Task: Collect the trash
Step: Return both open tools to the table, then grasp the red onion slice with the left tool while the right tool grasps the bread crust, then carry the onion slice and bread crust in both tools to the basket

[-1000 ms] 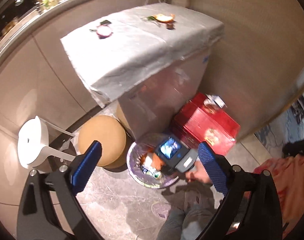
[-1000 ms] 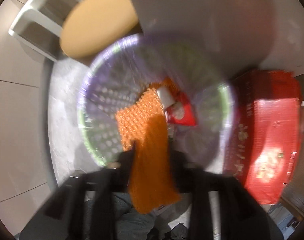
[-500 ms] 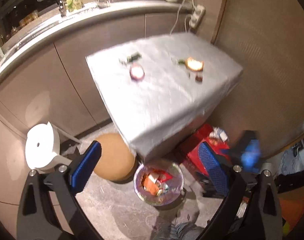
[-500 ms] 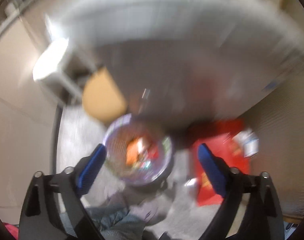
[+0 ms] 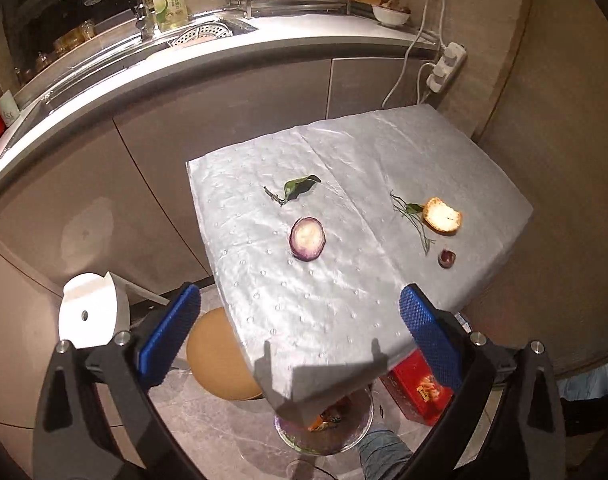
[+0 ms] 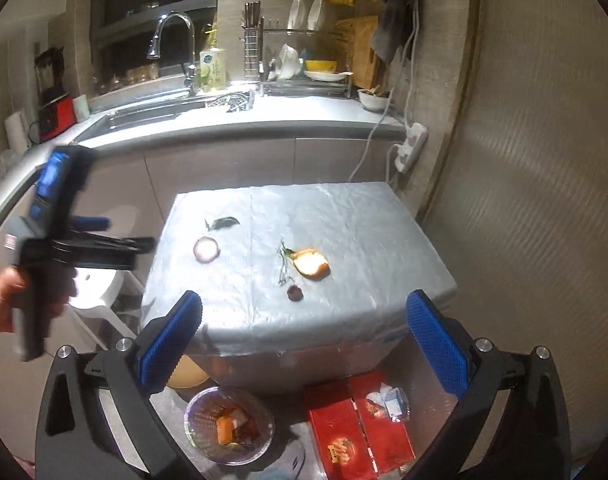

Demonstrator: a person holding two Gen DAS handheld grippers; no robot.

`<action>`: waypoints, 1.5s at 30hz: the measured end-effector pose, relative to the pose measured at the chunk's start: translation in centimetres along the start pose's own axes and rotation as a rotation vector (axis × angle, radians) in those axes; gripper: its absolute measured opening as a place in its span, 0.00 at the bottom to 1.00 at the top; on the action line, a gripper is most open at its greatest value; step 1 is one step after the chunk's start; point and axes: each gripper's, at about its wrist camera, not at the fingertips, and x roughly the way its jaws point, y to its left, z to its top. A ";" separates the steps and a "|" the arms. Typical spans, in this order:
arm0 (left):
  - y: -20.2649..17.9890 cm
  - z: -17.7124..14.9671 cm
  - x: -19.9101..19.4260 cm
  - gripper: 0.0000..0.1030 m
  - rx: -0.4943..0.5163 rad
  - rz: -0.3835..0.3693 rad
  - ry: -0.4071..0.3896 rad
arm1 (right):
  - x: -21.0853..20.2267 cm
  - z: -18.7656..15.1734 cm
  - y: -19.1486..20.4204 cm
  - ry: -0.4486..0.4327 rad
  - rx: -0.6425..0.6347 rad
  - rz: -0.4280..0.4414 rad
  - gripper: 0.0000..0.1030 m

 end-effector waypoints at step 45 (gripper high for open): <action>-2.5 4.5 9.1 0.38 -0.011 0.017 0.021 | 31.1 1.0 -5.8 0.287 -0.110 0.313 0.69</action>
